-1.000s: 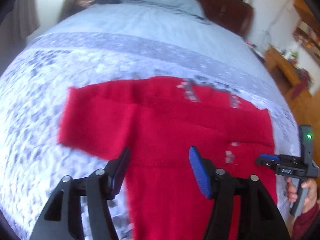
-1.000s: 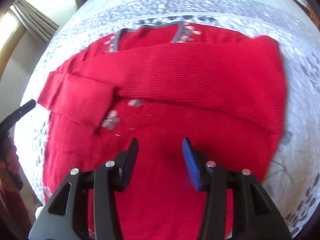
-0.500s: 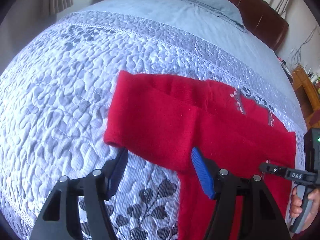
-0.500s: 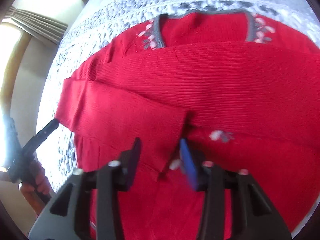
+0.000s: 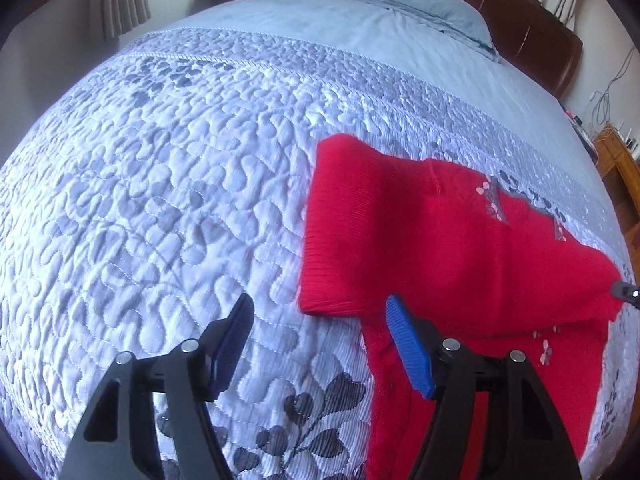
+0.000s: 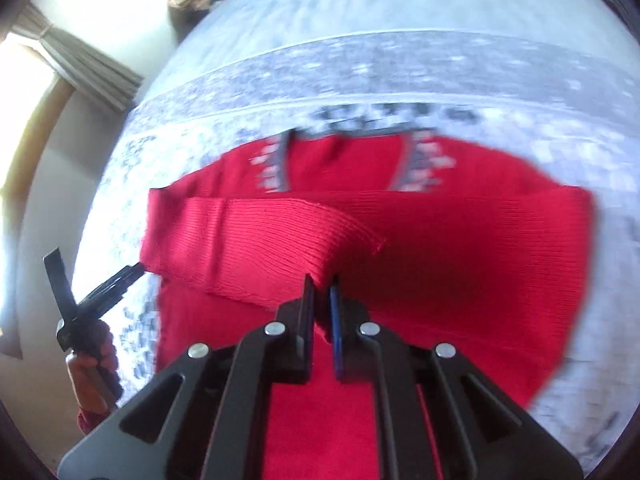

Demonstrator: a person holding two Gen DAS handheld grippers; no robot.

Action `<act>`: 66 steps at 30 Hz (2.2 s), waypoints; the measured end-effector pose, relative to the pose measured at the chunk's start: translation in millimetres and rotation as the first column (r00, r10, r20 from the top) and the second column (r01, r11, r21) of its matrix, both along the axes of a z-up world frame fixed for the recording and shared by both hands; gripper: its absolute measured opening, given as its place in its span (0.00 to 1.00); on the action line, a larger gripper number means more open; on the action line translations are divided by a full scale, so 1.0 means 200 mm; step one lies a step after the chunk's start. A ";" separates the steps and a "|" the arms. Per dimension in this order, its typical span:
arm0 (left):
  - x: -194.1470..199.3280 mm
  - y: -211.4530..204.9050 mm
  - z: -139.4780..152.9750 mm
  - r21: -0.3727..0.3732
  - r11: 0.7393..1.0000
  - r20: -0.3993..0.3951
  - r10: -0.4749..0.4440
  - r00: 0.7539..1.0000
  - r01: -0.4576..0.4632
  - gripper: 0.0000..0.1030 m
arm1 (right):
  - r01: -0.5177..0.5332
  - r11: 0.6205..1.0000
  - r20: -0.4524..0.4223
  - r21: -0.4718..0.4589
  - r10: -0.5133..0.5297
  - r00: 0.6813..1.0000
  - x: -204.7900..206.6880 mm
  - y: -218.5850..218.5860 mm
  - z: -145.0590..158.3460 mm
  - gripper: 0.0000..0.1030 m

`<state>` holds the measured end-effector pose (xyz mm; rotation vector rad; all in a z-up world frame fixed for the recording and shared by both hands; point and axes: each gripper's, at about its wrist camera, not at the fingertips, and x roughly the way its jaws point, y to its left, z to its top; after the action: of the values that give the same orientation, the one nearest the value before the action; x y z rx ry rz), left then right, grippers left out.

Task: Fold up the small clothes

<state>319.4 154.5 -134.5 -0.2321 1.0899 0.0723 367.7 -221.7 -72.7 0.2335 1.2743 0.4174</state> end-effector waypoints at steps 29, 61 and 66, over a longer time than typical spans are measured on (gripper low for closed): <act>0.32 -0.30 0.06 0.203 0.972 0.013 -0.124 0.992 0.119 0.77 | 0.243 0.970 -0.155 -0.006 -0.241 0.958 0.18 -0.60 -0.40 0.39; 0.26 -0.29 -0.16 0.142 0.987 -0.080 -0.066 0.995 0.077 0.70 | 0.200 0.976 -0.186 0.085 -0.181 0.966 -0.04 -0.67 -0.44 0.08; 0.26 -0.32 -0.18 0.186 0.979 -0.072 -0.067 0.995 0.080 0.72 | 0.194 0.976 -0.144 0.095 -0.179 0.973 -0.09 -0.73 -0.35 0.04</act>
<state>371.1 91.2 -169.8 -0.0184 1.1480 0.1172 349.5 -368.4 -142.6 0.4765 1.3495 0.3131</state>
